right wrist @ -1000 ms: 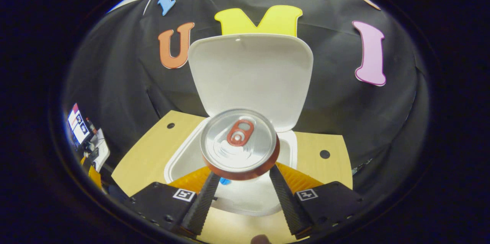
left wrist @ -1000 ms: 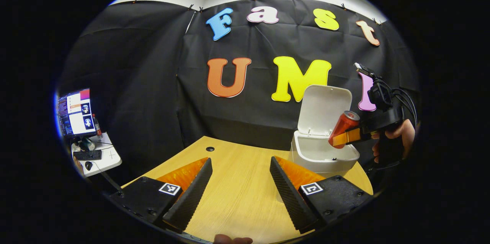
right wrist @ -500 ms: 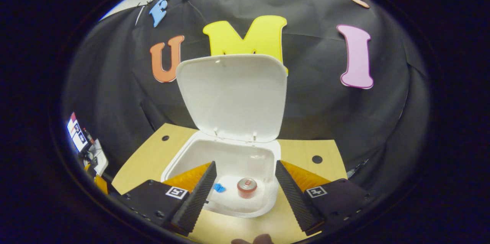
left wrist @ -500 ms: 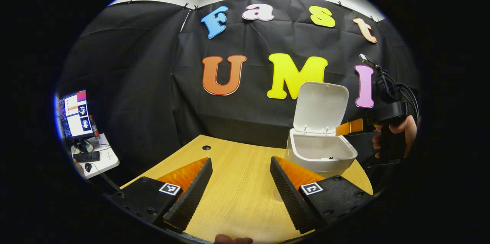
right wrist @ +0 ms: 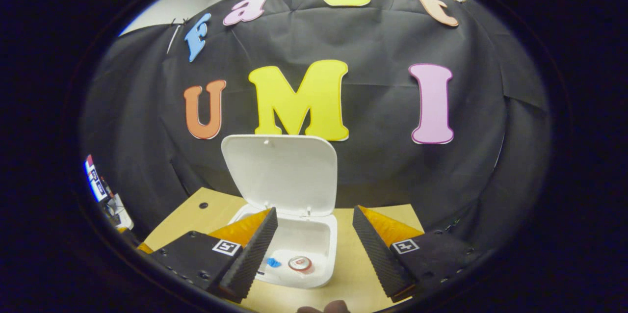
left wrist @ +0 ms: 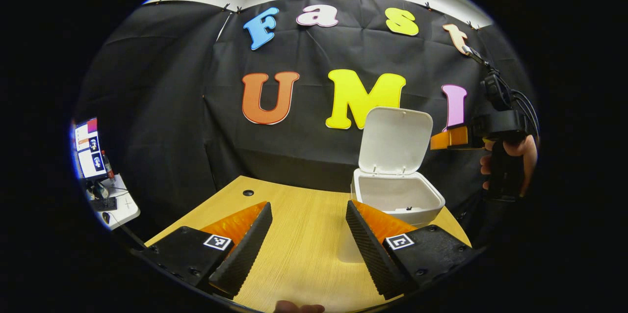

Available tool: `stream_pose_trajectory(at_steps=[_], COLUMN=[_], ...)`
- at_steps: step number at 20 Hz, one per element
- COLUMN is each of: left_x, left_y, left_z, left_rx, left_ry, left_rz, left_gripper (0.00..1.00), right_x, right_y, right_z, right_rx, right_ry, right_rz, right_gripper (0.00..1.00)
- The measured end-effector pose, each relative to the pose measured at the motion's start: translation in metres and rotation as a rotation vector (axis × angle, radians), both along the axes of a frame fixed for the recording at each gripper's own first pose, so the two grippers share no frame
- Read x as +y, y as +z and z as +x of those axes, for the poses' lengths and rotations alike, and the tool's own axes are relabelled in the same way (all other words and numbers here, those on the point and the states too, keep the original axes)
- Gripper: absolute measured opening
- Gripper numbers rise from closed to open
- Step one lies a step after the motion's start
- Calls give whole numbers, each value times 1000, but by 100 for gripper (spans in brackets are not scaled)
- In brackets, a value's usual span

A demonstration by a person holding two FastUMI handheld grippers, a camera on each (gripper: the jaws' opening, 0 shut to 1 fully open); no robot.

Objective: Press the lid of the desktop garbage bin to open it, pick up the crumpled paper on the desktop and throw it into the bin, then pick up the pop can on the desktop and drop it into the bin, and finally close the garbage bin lid.

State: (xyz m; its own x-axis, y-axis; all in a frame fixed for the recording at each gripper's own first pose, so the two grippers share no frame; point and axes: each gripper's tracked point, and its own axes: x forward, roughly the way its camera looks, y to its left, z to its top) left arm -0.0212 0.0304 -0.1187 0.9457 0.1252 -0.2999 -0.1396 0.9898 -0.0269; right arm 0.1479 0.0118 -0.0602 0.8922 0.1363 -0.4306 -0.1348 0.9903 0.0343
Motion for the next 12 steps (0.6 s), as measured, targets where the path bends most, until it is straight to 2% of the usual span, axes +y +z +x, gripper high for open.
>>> stream_pose_trajectory(at_steps=[4, 12], left_x=[1, 13], left_y=[6, 16], left_z=[-1, 1], left_rx=[-19, -68], left_ry=[-17, -11], left_rz=[3, 7], left_gripper=[98, 98], right_x=[5, 37], right_y=[29, 102], right_z=[4, 29], right_rx=[-40, -189], right_ry=[-28, -23], right_rz=[1, 0], right_gripper=[93, 98])
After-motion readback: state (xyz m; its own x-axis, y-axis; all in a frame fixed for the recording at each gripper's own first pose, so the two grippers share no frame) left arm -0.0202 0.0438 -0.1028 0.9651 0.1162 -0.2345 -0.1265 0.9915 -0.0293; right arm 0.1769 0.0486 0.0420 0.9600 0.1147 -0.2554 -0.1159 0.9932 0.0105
